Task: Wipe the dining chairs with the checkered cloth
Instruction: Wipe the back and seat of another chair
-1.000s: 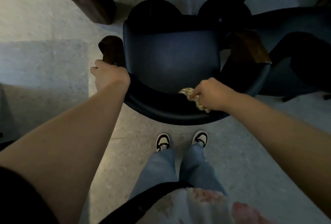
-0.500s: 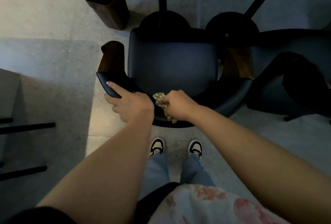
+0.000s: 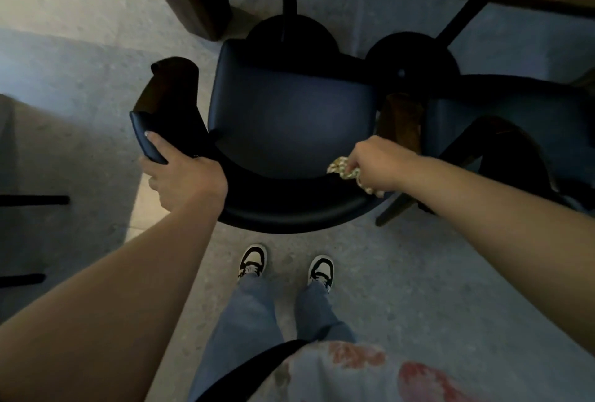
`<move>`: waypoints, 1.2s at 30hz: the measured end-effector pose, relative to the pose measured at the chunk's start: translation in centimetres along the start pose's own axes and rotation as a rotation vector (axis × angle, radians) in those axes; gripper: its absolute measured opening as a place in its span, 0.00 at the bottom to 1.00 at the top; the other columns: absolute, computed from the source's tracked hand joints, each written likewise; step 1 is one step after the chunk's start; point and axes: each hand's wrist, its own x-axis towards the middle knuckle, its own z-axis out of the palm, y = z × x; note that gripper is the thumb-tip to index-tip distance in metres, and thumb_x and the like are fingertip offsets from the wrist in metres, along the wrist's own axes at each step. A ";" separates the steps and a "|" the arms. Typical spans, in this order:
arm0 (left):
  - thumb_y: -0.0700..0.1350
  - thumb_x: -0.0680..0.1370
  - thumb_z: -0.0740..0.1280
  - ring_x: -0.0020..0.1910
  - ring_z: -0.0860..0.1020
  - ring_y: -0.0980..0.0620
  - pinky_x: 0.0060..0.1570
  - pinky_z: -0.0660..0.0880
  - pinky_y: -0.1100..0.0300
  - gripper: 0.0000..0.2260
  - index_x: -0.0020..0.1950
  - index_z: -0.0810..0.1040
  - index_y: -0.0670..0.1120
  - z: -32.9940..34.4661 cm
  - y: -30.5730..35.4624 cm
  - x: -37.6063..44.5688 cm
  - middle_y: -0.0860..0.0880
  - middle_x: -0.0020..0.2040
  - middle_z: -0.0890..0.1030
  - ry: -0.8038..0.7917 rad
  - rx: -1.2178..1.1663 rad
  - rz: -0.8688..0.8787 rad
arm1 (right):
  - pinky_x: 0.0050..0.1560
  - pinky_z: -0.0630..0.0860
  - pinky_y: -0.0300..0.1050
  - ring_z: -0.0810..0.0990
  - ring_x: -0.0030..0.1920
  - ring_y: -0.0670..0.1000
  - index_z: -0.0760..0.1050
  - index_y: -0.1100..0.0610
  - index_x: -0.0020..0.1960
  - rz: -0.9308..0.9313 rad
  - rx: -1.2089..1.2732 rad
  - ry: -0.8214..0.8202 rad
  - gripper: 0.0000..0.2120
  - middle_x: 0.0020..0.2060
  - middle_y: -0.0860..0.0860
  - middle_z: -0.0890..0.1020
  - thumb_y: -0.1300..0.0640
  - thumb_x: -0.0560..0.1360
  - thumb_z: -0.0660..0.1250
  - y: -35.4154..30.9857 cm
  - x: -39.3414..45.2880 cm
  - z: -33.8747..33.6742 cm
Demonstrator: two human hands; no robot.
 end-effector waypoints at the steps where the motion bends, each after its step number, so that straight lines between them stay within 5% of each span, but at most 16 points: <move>1: 0.48 0.80 0.59 0.66 0.66 0.36 0.62 0.67 0.41 0.32 0.79 0.45 0.54 0.0 0.0 0.0 0.41 0.76 0.53 0.004 0.004 0.006 | 0.43 0.79 0.47 0.81 0.46 0.58 0.82 0.56 0.53 0.017 -0.045 -0.003 0.17 0.47 0.58 0.83 0.66 0.68 0.64 1.0 0.3 -0.6; 7: 0.48 0.79 0.59 0.67 0.66 0.36 0.62 0.68 0.41 0.33 0.79 0.44 0.53 -0.2 -0.1 0.0 0.41 0.77 0.52 -0.003 0.010 0.028 | 0.36 0.77 0.44 0.77 0.33 0.53 0.82 0.58 0.50 0.078 -0.282 -0.059 0.11 0.38 0.56 0.80 0.63 0.70 0.65 5.1 3.0 -3.1; 12: 0.48 0.79 0.59 0.67 0.65 0.36 0.62 0.68 0.42 0.32 0.79 0.45 0.52 -0.2 -0.2 0.0 0.41 0.76 0.53 0.013 0.014 0.038 | 0.47 0.72 0.49 0.74 0.55 0.62 0.75 0.63 0.59 0.187 -0.366 0.010 0.14 0.55 0.62 0.77 0.59 0.75 0.64 8.1 6.8 -5.2; 16: 0.48 0.80 0.59 0.68 0.65 0.37 0.63 0.68 0.43 0.32 0.79 0.45 0.52 -0.1 -0.2 -0.1 0.41 0.77 0.53 0.015 0.007 0.047 | 0.44 0.72 0.45 0.75 0.47 0.58 0.75 0.62 0.60 0.246 -0.353 -0.048 0.14 0.51 0.60 0.78 0.57 0.77 0.63 8.7 8.3 -5.9; 19: 0.48 0.80 0.58 0.67 0.66 0.37 0.62 0.68 0.42 0.32 0.79 0.45 0.52 -0.1 -0.3 0.0 0.42 0.77 0.53 0.020 0.000 0.038 | 0.48 0.72 0.43 0.78 0.54 0.58 0.78 0.58 0.61 0.095 -0.390 -0.091 0.15 0.57 0.57 0.80 0.54 0.78 0.63 7.0 9.2 -5.0; 24: 0.49 0.79 0.59 0.67 0.67 0.38 0.62 0.69 0.43 0.32 0.79 0.45 0.53 -0.1 -0.2 -0.1 0.43 0.76 0.54 0.022 0.013 0.041 | 0.47 0.75 0.42 0.83 0.46 0.52 0.84 0.60 0.44 0.124 -0.279 -0.313 0.14 0.46 0.57 0.85 0.58 0.78 0.61 3.3 10.3 -0.9; 27: 0.49 0.79 0.59 0.67 0.67 0.38 0.62 0.69 0.43 0.33 0.79 0.45 0.52 -0.1 -0.2 0.1 0.42 0.76 0.54 0.015 0.001 0.046 | 0.50 0.73 0.45 0.78 0.57 0.58 0.79 0.65 0.56 0.102 -0.212 -0.322 0.15 0.57 0.61 0.79 0.60 0.79 0.57 2.8 10.7 1.0; 30: 0.48 0.79 0.60 0.66 0.67 0.38 0.62 0.70 0.44 0.33 0.79 0.45 0.52 -0.1 -0.4 0.1 0.42 0.76 0.54 0.005 -0.012 0.051 | 0.50 0.72 0.46 0.77 0.58 0.61 0.78 0.65 0.57 0.175 -0.160 -0.269 0.14 0.59 0.62 0.78 0.61 0.77 0.59 2.6 10.6 1.5; 33: 0.48 0.79 0.60 0.66 0.67 0.38 0.61 0.70 0.44 0.33 0.79 0.46 0.52 0.0 -0.5 0.1 0.41 0.76 0.54 0.017 -0.022 0.053 | 0.44 0.71 0.43 0.79 0.55 0.60 0.79 0.64 0.52 0.214 -0.112 -0.224 0.11 0.54 0.60 0.81 0.60 0.75 0.64 1.6 10.8 1.9; 36: 0.48 0.78 0.60 0.65 0.68 0.38 0.58 0.71 0.44 0.33 0.79 0.47 0.52 0.3 -0.6 0.1 0.41 0.76 0.55 0.034 -0.030 0.066 | 0.40 0.72 0.42 0.80 0.47 0.58 0.77 0.61 0.36 0.262 -0.063 -0.229 0.09 0.50 0.60 0.83 0.59 0.73 0.67 0.5 11.2 2.5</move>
